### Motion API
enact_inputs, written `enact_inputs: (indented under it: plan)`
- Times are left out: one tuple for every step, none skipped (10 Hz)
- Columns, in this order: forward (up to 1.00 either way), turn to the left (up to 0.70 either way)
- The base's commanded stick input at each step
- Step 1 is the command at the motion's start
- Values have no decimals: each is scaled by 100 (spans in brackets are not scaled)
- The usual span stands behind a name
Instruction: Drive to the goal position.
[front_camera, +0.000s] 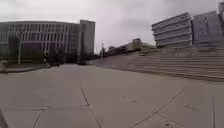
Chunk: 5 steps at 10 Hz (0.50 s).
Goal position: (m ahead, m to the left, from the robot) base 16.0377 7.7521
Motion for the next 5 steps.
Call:
enact_inputs:
  plan:
    - [100,27]
    - [100,31]
    - [100,1]
    - [100,10]
    - [100,33]
